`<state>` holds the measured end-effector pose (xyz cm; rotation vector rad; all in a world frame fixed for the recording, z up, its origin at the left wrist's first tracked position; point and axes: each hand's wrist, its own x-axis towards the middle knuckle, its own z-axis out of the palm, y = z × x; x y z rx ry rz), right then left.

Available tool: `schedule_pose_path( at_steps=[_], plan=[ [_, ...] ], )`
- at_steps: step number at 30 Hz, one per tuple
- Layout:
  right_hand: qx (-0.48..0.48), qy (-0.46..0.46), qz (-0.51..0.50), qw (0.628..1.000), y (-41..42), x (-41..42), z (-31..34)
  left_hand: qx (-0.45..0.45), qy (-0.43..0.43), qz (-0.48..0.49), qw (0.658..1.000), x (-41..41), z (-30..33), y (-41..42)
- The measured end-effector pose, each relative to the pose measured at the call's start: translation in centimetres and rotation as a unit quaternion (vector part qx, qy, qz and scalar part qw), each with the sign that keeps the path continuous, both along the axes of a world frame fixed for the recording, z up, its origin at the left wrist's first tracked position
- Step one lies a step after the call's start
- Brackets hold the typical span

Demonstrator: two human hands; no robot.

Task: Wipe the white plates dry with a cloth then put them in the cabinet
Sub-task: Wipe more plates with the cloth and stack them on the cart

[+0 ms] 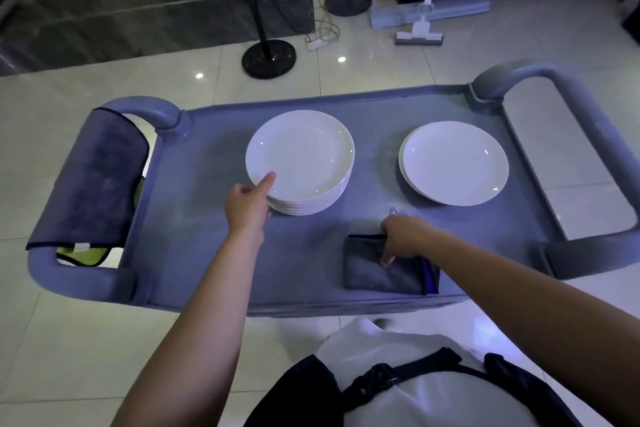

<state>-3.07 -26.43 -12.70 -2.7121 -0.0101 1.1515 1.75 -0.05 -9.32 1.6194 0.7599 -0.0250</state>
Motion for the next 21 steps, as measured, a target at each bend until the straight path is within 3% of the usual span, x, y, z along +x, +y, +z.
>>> schedule_pose_path(
  at_steps=[7, 10, 15, 18, 21],
  plan=[
    [-0.043, 0.04, 0.053, 0.997, 1.3, 1.2, 1.7, -0.026, -0.008, 0.014, 1.0, -0.5, -0.2, 0.4],
    [-0.001, 0.098, 0.033, 0.995, 0.5, 1.6, 3.6, -0.063, -0.01, 0.024, 0.998, -1.3, 0.4, 1.4],
    [0.083, 0.204, -0.052, 0.974, -1.9, 1.0, 4.2, -0.202, -0.051, 0.021, 0.978, -3.6, 1.8, 2.5],
    [0.144, 0.222, -0.102, 0.959, -3.2, -0.5, 3.3, -0.27, -0.072, 0.017, 0.96, -4.2, 2.7, 2.5],
    [0.23, 0.202, -0.187, 0.933, -4.2, -2.2, 2.8, -0.271, -0.095, 0.015, 0.958, -4.2, 3.3, 2.6]
  ],
)
